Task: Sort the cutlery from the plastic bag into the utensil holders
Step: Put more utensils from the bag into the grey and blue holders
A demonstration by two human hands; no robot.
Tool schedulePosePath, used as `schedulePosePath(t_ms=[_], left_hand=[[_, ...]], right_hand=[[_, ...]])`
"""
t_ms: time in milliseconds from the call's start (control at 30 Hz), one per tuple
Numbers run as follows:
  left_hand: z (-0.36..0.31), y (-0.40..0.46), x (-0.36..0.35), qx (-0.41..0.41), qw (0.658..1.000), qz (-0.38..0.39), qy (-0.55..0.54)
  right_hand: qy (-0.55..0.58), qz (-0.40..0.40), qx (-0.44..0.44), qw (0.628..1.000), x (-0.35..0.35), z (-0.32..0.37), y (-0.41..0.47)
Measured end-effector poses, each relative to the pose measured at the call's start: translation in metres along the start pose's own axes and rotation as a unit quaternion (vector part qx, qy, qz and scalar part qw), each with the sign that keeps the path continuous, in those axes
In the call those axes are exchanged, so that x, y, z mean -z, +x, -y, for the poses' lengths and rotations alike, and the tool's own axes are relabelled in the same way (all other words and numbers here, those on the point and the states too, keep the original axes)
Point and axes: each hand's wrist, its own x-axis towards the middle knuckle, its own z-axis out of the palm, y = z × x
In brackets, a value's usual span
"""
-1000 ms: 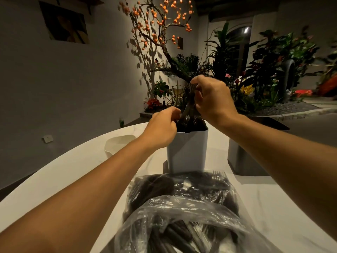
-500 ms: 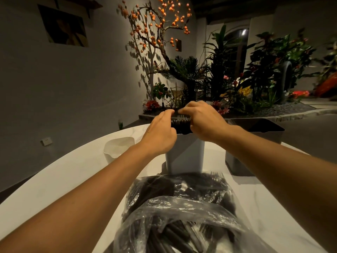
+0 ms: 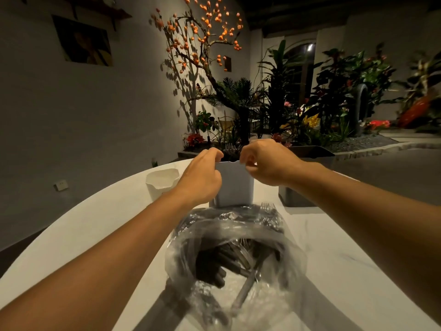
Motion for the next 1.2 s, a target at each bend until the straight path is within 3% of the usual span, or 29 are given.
schedulePosePath(t_ms=[167,333,400,500,633,833,1000,1200], left_hand=[[-0.005,-0.050,-0.006,0.014,0.998,0.016,-0.055],[-0.005,-0.099,-0.025,0.033,0.996,0.038,-0.067],[0.003,-0.112,-0.035,0.036,0.997,0.048,-0.045],[0.020,-0.121,-0.047,0.046,0.998,0.006,-0.034],[0.034,-0.127,-0.059,0.079,0.989,-0.081,-0.095],[0.045,-0.131,-0.062,0.071,0.976,-0.151,-0.139],[0.048,-0.135,-0.061,0.069,0.976,-0.156,-0.135],[0.050,-0.140,-0.067,0.024,0.984,-0.122,-0.127]], right_hand=[[0.073,0.090,0.037,0.993,-0.002,0.023,-0.045],[0.101,0.346,0.045,0.932,-0.013,0.040,-0.086],[0.055,0.371,0.060,0.925,-0.028,0.042,-0.096],[0.039,0.301,0.042,0.952,-0.051,0.044,-0.104],[0.023,0.201,0.037,0.979,-0.082,0.054,-0.119],[-0.035,0.063,0.032,0.997,-0.103,0.062,-0.134],[-0.079,0.053,0.042,0.995,-0.087,0.057,-0.142],[-0.051,0.035,0.023,0.998,-0.084,0.059,-0.147]])
